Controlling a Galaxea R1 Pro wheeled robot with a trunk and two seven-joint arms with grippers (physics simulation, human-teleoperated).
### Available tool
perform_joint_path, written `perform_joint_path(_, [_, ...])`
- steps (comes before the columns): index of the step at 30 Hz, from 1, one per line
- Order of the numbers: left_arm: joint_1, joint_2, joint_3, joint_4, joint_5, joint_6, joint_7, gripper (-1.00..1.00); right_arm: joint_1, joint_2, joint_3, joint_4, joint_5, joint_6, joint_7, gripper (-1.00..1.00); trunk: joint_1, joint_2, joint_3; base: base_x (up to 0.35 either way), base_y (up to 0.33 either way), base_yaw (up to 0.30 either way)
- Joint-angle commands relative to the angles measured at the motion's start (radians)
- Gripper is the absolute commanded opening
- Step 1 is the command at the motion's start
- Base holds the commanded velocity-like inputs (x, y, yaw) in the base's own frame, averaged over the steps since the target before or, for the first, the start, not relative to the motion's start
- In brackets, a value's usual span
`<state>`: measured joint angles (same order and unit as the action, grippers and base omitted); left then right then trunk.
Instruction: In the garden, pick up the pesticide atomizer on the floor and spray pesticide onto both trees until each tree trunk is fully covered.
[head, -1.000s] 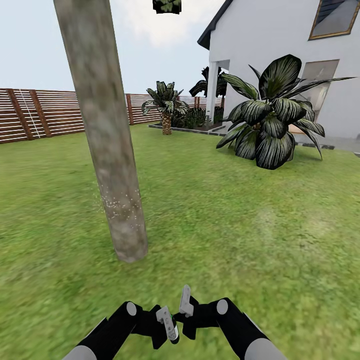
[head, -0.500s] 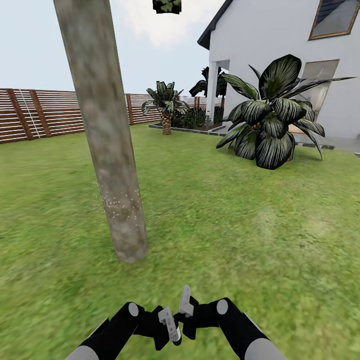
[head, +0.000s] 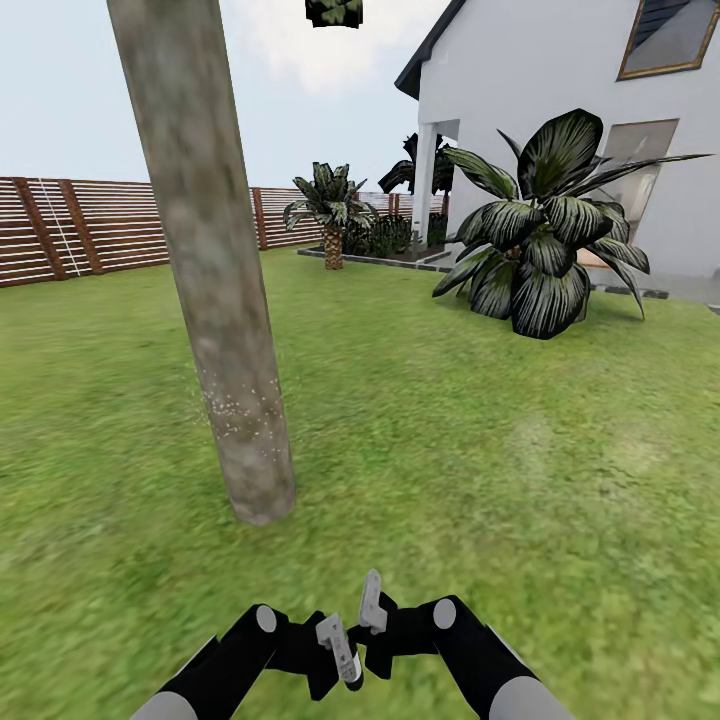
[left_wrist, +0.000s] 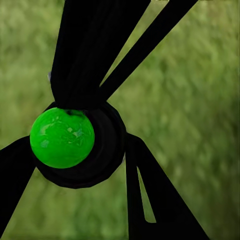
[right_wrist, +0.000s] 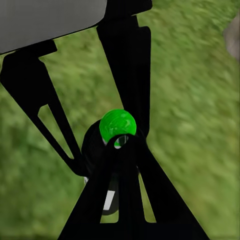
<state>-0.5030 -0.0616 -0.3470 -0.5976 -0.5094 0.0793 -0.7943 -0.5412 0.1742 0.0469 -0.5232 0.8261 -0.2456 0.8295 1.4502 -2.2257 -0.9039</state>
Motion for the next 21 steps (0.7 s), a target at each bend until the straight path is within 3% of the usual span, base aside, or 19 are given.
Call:
perform_joint_path(1, [0.000,0.000,0.000,-0.002,-0.001,0.008,-0.005,-1.00,0.000,0.000,-0.001,-0.001,0.010,-0.006,0.001,-1.00,0.000,0.000,-0.001,0.000,0.000,0.000])
perform_joint_path(21, [0.000,0.000,0.002,-0.001,0.002,-0.013,-0.008,-1.00,0.000,0.000,-0.001,0.000,0.010,-0.006,0.000,-1.00,0.000,0.000,-0.001,0.000,0.000,0.000])
